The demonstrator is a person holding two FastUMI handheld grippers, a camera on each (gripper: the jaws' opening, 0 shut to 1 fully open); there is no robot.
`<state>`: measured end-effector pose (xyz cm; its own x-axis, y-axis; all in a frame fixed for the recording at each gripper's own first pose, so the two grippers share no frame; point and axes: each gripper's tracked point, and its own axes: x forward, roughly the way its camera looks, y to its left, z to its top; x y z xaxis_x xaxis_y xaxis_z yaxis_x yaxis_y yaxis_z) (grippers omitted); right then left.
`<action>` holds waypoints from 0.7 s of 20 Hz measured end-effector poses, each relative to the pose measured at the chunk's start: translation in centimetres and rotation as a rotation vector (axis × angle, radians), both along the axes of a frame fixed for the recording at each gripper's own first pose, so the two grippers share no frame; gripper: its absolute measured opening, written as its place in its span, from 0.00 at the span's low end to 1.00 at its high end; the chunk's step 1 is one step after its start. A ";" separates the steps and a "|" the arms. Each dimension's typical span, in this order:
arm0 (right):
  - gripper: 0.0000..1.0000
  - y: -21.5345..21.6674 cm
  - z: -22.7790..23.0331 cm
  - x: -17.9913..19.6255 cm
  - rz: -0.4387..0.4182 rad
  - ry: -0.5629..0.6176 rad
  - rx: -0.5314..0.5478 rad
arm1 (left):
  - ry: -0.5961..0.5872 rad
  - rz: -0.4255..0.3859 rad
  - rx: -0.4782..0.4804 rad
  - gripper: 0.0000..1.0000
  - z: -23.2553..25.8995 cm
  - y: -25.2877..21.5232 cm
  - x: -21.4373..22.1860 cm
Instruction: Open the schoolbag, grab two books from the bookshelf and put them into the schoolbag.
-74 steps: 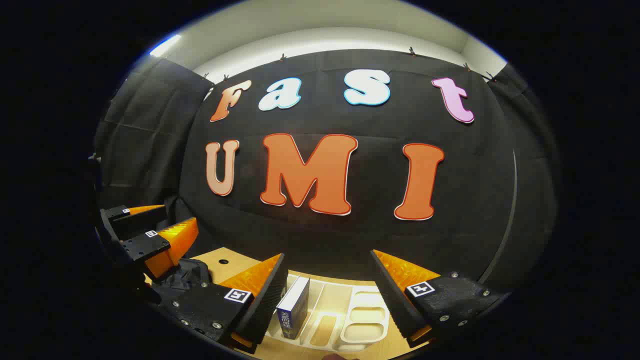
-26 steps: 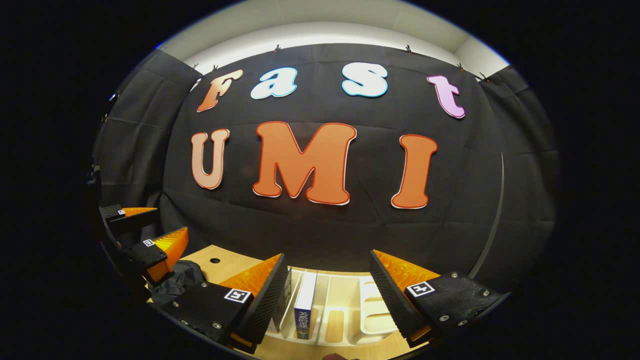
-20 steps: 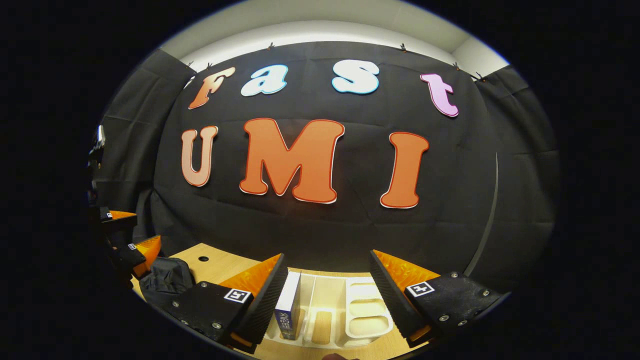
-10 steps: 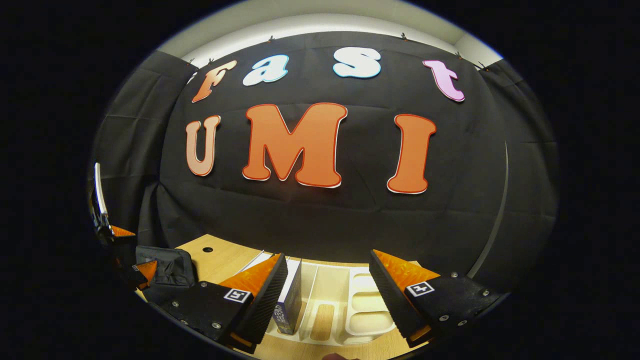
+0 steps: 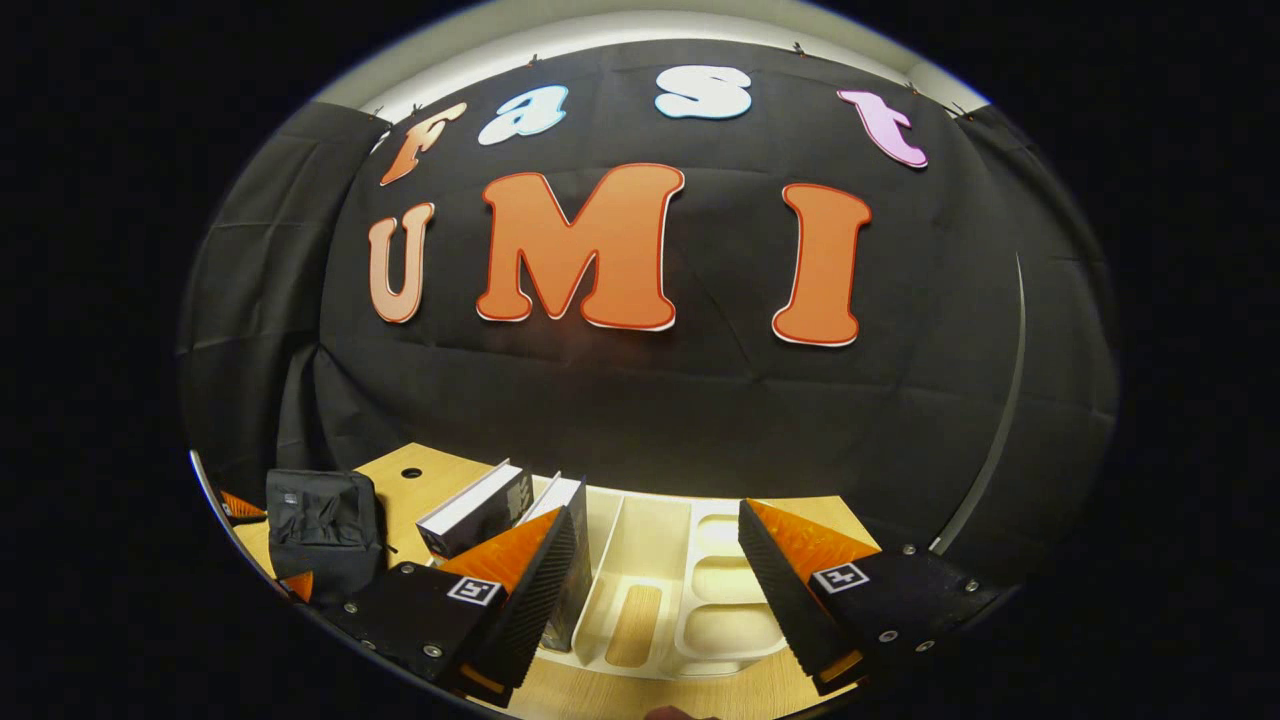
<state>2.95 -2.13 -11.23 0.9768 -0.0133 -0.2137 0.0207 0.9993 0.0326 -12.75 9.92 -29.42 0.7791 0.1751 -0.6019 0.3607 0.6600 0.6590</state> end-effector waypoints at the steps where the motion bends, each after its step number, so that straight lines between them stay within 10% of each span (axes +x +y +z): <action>1: 0.97 -0.3 -0.2 -0.1 -0.004 0.001 0.001 | 0.024 -0.019 0.030 0.97 -0.9 0.0 -0.9; 14: 0.97 -2.9 0.0 -0.6 -0.074 -0.006 0.002 | 0.163 -0.031 0.158 0.96 -6.9 1.7 -3.4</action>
<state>2.36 -5.01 -11.18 0.9744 -0.0846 -0.2084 0.0939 0.9950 0.0351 -16.13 11.63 -36.36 0.6807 0.2541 -0.6871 0.4893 0.5403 0.6846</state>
